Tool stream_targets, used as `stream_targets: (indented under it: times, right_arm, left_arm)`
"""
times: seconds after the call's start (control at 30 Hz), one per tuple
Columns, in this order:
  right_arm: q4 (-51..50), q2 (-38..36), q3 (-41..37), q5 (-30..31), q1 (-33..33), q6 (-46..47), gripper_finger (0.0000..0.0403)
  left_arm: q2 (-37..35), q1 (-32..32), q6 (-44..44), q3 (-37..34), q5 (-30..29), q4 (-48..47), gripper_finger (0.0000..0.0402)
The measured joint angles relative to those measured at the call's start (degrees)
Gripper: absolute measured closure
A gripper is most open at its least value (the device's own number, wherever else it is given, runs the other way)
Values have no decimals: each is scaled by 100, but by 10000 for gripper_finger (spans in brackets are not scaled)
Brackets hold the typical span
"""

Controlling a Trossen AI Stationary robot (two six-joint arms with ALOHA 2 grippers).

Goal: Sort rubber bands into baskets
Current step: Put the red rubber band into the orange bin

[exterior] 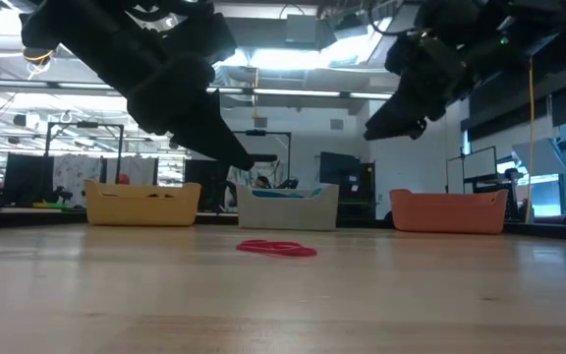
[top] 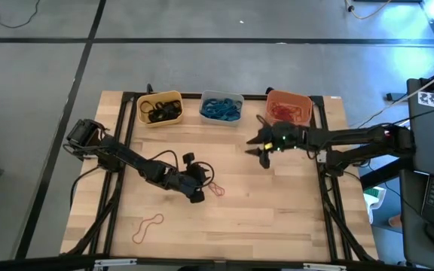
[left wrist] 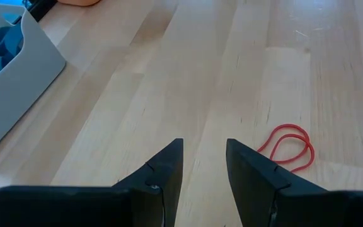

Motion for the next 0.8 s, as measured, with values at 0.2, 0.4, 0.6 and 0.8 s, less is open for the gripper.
stream_targets:
  times: [0.2,0.4,0.6,0.8]
  right_arm:
    - [919,613,-3,61,837,14,221]
    - [2029,1457,22,110,1482,13,221]
    - [2013,2352,601,459,1902,-16,221]
    - [2011,3158,1337,518,2069,-3,221]
  left_arm:
    - [0,0,2,-2,0,-6,284]
    - [0,0,-7,-2,0,-4,284]
    - [0,0,-12,-2,0,3,284]
    - [0,0,-17,-4,0,-9,284]
